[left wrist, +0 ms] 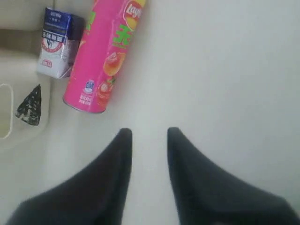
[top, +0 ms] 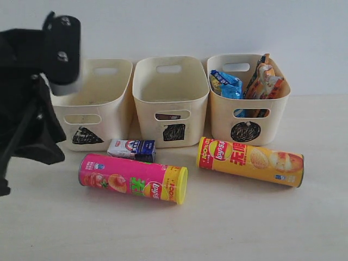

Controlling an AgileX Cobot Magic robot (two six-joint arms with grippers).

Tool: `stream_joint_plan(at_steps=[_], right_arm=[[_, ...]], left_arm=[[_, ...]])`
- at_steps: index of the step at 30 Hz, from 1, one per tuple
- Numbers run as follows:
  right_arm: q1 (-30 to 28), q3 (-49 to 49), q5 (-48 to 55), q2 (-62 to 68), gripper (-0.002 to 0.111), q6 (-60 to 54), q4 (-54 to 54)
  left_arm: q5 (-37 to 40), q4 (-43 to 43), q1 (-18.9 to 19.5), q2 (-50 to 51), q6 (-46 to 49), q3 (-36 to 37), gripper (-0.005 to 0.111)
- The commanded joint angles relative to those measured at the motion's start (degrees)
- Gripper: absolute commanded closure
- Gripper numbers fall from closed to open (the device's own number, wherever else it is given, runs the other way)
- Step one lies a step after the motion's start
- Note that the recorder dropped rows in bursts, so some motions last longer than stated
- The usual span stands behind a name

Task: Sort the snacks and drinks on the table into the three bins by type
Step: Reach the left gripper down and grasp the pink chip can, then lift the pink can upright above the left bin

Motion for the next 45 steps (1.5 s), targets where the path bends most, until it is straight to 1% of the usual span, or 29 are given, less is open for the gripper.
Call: stream_joint_plan(at_steps=[1, 2, 3, 5, 6, 9, 14, 16, 19, 23, 31, 40, 45], right_arm=[[-0.1, 0.2, -0.2, -0.1, 0.108, -0.5, -0.1], [-0.1, 0.2, -0.2, -0.1, 0.108, -0.5, -0.1], [-0.1, 0.2, -0.2, -0.1, 0.108, -0.5, -0.1], [-0.1, 0.2, -0.2, -0.1, 0.108, -0.5, -0.1], [-0.1, 0.2, -0.2, -0.1, 0.108, -0.5, -0.1], [-0.1, 0.2, -0.2, -0.1, 0.108, -0.5, -0.1], [-0.1, 0.2, -0.2, -0.1, 0.108, -0.5, -0.1], [-0.1, 0.2, -0.2, -0.1, 0.108, -0.5, -0.1], [-0.1, 0.2, -0.2, -0.1, 0.108, -0.5, -0.1], [-0.1, 0.2, -0.2, -0.1, 0.108, -0.5, -0.1], [-0.1, 0.2, -0.2, -0.1, 0.108, -0.5, -0.1], [-0.1, 0.2, -0.2, -0.1, 0.108, -0.5, -0.1], [-0.1, 0.2, -0.2, -0.1, 0.108, -0.5, -0.1]], left_arm=[[-5.9, 3.1, -1.1, 6.3, -0.8, -0.4, 0.043], [-7.1, 3.2, -1.1, 7.1, -0.8, -0.4, 0.037], [-10.6, 4.1, -1.1, 9.0, -0.3, -0.4, 0.028], [-14.3, 4.4, -1.1, 11.5, 1.9, -0.4, 0.023], [-16.5, 4.4, -1.1, 13.2, 3.8, -0.4, 0.022], [-20.5, 4.4, -1.1, 16.4, 8.4, -0.4, 0.022], [-26.6, 3.6, -1.1, 23.0, 11.2, -0.4, 0.022], [-27.5, 3.1, -1.1, 24.7, 12.7, -0.4, 0.022], [-29.2, 1.9, -1.1, 26.9, 12.9, -0.4, 0.022], [-29.9, 2.3, -1.1, 30.2, 13.8, -0.4, 0.022], [-38.0, 2.4, -1.1, 35.8, 14.8, -0.4, 0.022], [-41.6, 4.5, -1.1, 40.7, 14.8, -0.5, 0.022], [-41.6, 4.5, -1.1, 42.7, 14.8, -0.9, 0.022]])
